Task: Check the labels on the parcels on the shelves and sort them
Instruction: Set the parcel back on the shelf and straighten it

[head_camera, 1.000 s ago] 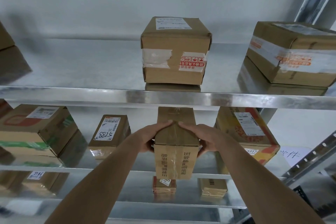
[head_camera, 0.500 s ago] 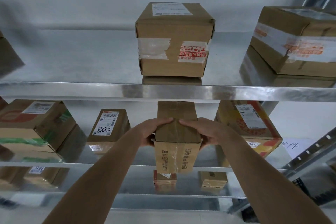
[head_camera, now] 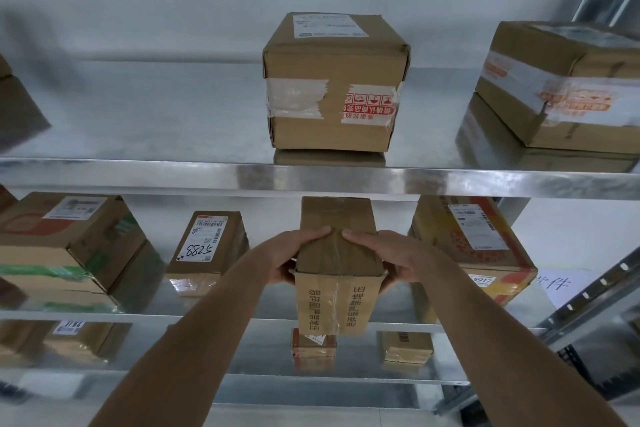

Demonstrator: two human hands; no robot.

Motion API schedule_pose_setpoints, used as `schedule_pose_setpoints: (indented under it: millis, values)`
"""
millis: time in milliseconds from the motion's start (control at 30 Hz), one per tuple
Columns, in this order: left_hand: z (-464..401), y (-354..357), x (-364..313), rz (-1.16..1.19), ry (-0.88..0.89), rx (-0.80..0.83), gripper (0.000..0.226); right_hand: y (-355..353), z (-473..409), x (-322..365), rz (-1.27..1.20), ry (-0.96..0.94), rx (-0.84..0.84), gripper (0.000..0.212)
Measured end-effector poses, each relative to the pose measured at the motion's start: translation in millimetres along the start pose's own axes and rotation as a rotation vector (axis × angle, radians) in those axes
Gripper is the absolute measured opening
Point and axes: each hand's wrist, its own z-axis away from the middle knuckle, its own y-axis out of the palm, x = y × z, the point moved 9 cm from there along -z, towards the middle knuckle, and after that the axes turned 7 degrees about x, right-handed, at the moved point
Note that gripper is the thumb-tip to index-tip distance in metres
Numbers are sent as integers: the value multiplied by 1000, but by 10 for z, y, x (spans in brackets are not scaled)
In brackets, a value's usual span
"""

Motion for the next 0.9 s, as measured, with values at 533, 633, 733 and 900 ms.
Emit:
schedule_pose_setpoints:
  millis: [533,633,733,900]
  values:
    - [92,-274,759,283,-40,-282,79,111,-142,-831,-469,-46,-93,58]
    - [85,-152,923,293,-48,-257,54,243,-86,-941,-457,-33,-121,48]
    - [150,-23,926,305,-28,-235,43,246,-112,-985,-462,-60,-183,42]
    - [205,111,913,246,-16,-201,43,262,-153,-1018,-433,-53,-231,36]
